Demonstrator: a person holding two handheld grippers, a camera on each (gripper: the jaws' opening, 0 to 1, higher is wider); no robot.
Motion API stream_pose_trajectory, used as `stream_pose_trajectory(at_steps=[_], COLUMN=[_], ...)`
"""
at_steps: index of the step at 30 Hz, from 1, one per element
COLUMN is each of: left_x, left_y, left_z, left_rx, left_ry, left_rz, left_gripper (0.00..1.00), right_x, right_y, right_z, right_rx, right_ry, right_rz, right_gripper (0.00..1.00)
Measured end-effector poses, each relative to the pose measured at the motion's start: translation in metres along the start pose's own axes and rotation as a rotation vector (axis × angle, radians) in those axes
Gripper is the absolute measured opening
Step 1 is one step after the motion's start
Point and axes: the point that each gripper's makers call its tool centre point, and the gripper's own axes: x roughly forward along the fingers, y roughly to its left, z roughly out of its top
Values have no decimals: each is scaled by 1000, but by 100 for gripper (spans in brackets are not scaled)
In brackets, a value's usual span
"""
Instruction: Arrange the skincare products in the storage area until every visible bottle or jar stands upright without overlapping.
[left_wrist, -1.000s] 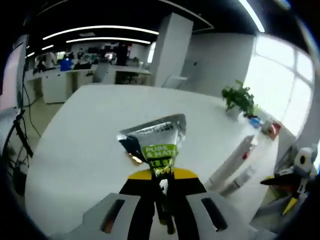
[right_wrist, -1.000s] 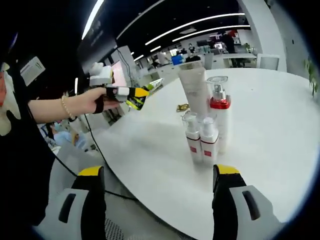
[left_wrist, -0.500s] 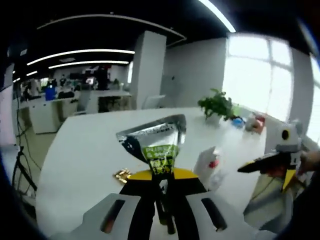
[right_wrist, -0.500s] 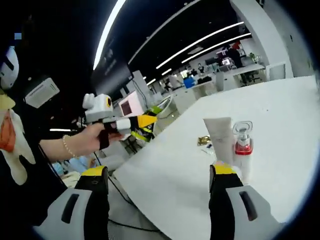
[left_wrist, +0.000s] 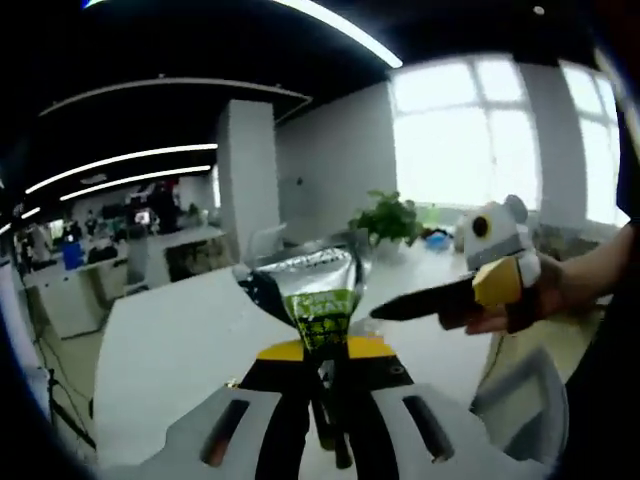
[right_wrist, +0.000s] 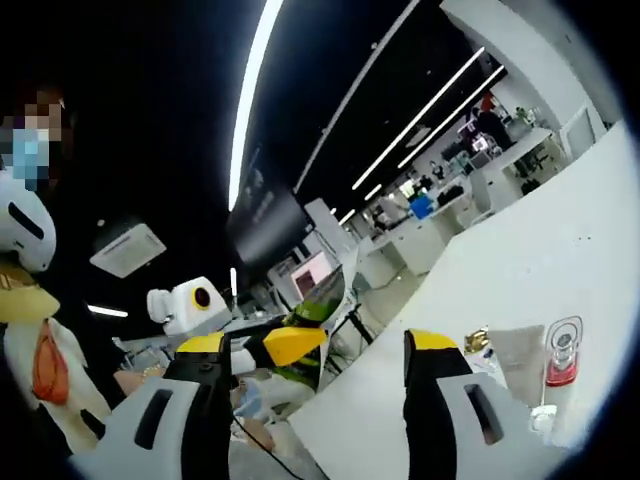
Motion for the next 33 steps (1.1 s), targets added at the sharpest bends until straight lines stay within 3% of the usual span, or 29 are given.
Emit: stream_pose_trajectory(at_steps=[7,14,17,20,28,33], left_x=[-7,-7,-6,-5,-6,-8], left_y=[-16,-24,-25,-28,-25,-22], left_z=[9,7,6,4,0,0], left_rx=[33,48,33,21,-14,-16], left_ry=[-3,13,15,18,9,9], left_rz=[-30,-49,-53,-62,-52,-43], left_gripper=[6,6,7,7,14,25], right_x=[14,15,14,14,16,16], right_y=[5,5,5,7,7,7], right_z=[9,16,15,12,10,9], right_rx=[66,105,118,121,170,191], right_ry=[-52,-84,-80,-77,-95,-93], right_rz=[26,31,33,43,37,34], right_gripper=[63,51,38,19,14,10])
